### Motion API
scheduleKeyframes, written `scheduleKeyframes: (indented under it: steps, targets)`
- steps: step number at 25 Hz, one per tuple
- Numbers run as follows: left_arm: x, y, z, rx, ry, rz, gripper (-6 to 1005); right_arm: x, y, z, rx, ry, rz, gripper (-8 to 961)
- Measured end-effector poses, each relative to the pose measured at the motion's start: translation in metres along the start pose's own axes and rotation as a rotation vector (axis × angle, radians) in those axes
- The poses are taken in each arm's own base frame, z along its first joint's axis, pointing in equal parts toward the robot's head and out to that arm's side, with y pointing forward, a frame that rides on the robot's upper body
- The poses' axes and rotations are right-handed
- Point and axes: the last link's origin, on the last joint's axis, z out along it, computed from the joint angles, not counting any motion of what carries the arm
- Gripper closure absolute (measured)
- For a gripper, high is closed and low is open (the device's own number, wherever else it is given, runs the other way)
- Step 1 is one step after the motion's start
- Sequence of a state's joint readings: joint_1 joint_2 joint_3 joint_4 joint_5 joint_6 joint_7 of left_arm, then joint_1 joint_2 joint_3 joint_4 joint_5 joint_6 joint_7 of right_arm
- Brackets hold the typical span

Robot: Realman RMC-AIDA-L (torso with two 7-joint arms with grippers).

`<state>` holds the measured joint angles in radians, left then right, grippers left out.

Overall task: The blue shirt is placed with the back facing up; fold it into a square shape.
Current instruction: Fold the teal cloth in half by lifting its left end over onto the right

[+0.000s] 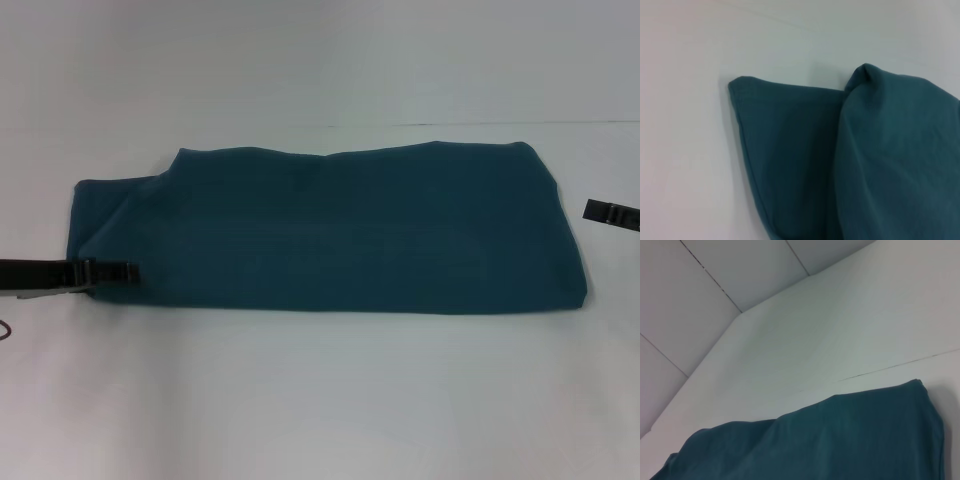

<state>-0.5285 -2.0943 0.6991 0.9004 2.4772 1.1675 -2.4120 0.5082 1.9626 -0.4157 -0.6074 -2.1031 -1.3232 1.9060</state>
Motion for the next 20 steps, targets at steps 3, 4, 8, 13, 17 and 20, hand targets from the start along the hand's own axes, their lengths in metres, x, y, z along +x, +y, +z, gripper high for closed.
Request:
scheduleKeyframes:
  steps: [3, 4, 8, 13, 17, 20]
  targets:
    - [-0.0011, -0.0004, 0.0001, 0.001, -0.002, 0.002, 161, -0.0001, 0.0000, 0.0000, 0.000, 0.000, 0.000, 127]
    - [-0.0012, 0.0001, 0.0006, 0.001, -0.002, 0.004, 166, -0.0004, 0.0001, -0.0001, -0.001, -0.001, 0.001, 127]
    - [0.0005, 0.0016, 0.0017, 0.002, 0.002, 0.011, 187, -0.0014, 0.0004, -0.0002, -0.003, -0.006, 0.001, 128]
    - [0.0012, 0.0008, 0.0032, 0.008, 0.008, 0.035, 213, -0.0020, 0.0000, -0.0008, -0.003, -0.007, -0.001, 128]
    - [-0.0002, -0.0008, 0.0051, 0.018, 0.006, 0.035, 261, -0.0017, -0.0001, -0.0010, -0.002, -0.007, 0.000, 128]
    - [-0.0008, -0.0014, 0.0049, 0.019, 0.005, 0.035, 358, -0.0021, -0.0003, -0.0013, -0.001, -0.007, 0.002, 128]
